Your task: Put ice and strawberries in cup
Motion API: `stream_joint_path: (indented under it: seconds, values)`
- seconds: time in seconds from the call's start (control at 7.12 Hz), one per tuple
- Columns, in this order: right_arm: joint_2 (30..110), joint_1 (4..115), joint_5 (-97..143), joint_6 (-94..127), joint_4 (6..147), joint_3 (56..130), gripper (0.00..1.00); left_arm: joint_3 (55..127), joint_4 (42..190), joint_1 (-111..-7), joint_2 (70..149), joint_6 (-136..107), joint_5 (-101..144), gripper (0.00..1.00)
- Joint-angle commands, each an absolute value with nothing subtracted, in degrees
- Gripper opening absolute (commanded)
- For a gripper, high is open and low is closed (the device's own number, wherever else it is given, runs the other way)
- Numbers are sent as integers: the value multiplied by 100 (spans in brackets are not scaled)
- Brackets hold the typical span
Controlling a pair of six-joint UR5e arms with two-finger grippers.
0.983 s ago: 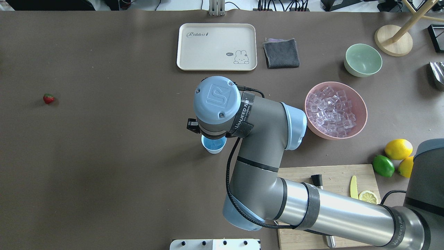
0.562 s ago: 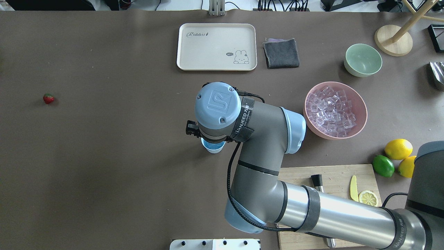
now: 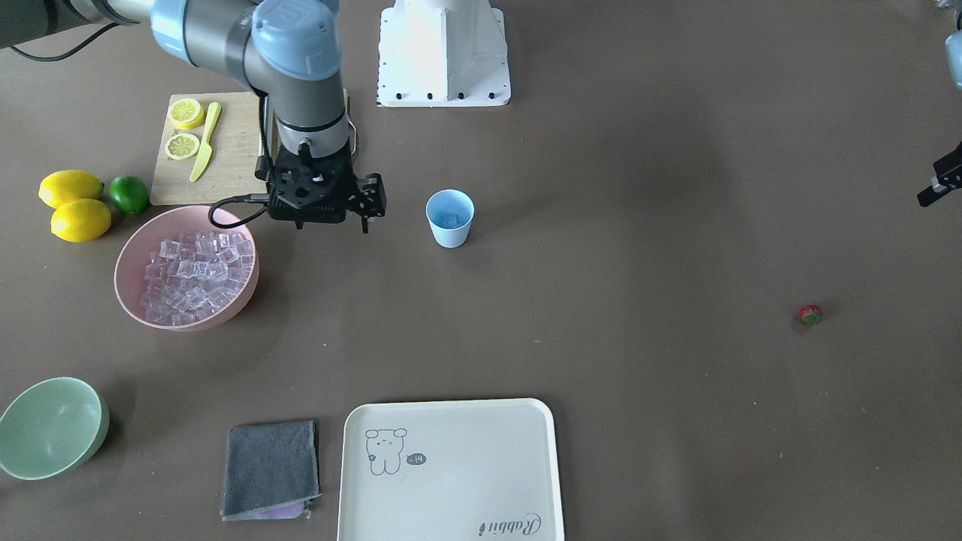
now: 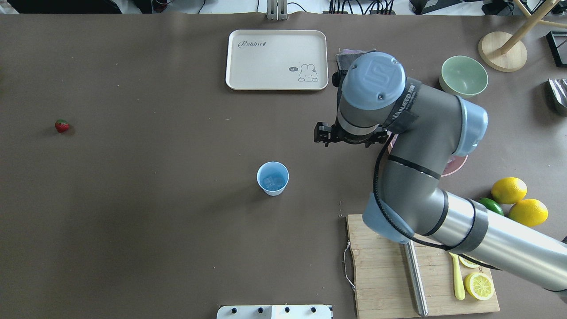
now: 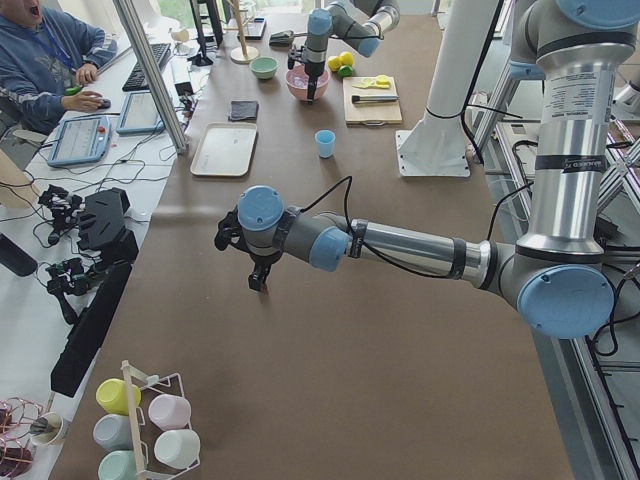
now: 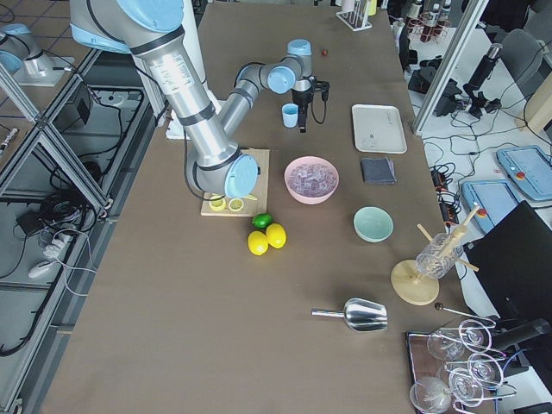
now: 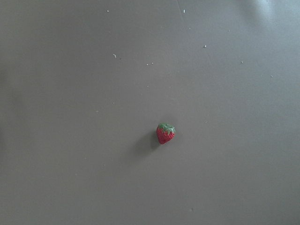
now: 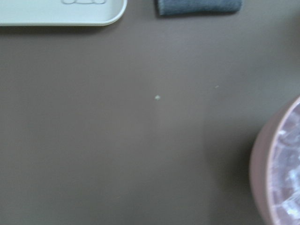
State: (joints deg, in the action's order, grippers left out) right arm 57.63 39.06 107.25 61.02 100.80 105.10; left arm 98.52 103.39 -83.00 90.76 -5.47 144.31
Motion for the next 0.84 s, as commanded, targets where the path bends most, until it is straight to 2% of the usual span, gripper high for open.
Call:
stream_joint_path:
  seconds: [0.0, 0.28, 0.56, 0.7]
  values:
    - [6869, 5293, 11493, 4175, 9521, 10573, 100, 9844, 10589, -8297, 9018, -527, 14397, 98]
    - [7634, 6647, 12469, 2724, 9501, 10555, 100, 9852, 10793, -8113, 8938, -728, 14074, 98]
    - [8678, 7878, 12796, 337, 9553, 10512, 100, 9870, 10854, -7981, 8939, -1037, 14097, 98]
    - [9136, 8354, 12745, -588, 9571, 10494, 100, 9853, 11411, -7885, 8764, -1055, 14106, 98]
